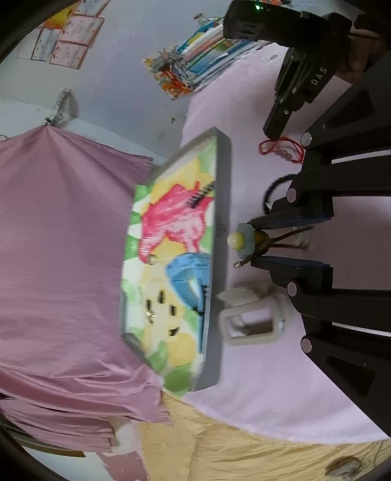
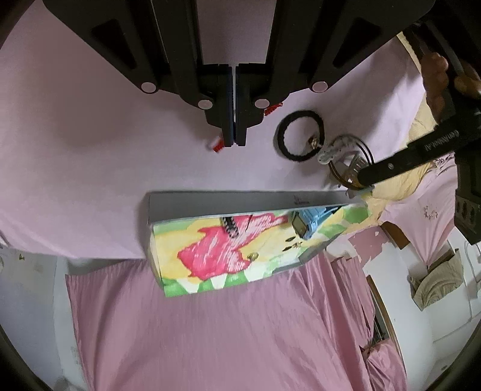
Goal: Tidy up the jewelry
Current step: 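Carry both items over the tray and open both tools to drop them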
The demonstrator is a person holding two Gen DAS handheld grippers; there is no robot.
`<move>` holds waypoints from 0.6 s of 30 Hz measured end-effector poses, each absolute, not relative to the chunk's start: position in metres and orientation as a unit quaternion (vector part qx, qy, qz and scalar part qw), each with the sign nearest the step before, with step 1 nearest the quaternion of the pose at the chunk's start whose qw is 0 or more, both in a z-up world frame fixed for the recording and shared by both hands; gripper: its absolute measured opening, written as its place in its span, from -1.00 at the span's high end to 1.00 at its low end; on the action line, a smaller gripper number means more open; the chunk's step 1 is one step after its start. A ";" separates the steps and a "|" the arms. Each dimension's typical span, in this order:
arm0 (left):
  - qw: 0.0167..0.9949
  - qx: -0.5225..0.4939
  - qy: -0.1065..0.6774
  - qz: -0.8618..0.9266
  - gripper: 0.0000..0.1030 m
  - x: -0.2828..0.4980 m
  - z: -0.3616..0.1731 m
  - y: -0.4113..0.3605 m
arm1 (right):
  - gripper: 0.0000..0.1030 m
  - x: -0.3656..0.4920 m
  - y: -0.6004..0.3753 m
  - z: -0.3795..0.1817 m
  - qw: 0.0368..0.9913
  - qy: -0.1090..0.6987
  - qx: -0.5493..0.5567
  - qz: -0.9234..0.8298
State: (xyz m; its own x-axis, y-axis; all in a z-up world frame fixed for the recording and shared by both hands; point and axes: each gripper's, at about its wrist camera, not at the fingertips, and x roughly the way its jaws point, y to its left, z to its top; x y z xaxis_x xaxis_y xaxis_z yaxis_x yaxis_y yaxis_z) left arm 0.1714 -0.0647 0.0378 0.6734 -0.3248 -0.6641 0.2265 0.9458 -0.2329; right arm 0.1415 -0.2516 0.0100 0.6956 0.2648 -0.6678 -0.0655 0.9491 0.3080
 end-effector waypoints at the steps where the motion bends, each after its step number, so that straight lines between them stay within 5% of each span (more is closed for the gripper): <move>1: 0.914 -0.065 0.371 -0.151 0.67 0.172 0.041 -0.064 | 0.97 0.142 -0.253 0.011 0.912 0.377 0.132 0.090; 18: 0.925 -0.075 0.333 -0.166 0.67 0.187 0.065 -0.065 | 0.97 0.152 -0.259 0.042 0.932 0.331 0.119 0.091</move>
